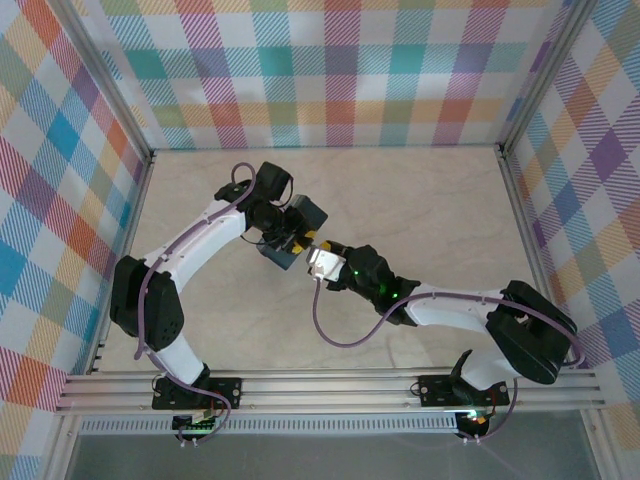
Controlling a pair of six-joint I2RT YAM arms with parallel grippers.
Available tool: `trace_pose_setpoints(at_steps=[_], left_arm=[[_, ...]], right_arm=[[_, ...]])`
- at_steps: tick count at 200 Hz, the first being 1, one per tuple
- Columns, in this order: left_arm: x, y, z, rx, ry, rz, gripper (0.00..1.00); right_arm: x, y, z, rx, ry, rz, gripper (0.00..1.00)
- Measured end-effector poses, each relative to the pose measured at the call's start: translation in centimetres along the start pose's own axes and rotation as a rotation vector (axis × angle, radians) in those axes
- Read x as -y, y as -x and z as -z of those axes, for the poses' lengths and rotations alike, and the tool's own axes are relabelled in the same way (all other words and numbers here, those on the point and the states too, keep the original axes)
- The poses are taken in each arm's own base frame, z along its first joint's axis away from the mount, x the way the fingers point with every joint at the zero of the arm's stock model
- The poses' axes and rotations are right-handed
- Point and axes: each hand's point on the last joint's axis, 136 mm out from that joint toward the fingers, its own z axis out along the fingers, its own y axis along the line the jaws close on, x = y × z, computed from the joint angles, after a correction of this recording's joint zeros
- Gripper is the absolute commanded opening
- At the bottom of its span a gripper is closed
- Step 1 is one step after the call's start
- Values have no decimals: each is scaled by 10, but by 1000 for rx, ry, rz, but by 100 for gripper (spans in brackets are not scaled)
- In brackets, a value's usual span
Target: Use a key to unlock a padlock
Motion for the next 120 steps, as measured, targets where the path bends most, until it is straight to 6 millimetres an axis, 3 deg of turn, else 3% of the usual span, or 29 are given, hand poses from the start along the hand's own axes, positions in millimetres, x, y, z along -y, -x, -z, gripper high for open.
trace_pose_setpoints(at_steps=[120], left_arm=[[2,-1,0,-5,-7,-2,8]], right_arm=[[13,19,-5,43,-26,-26,28]])
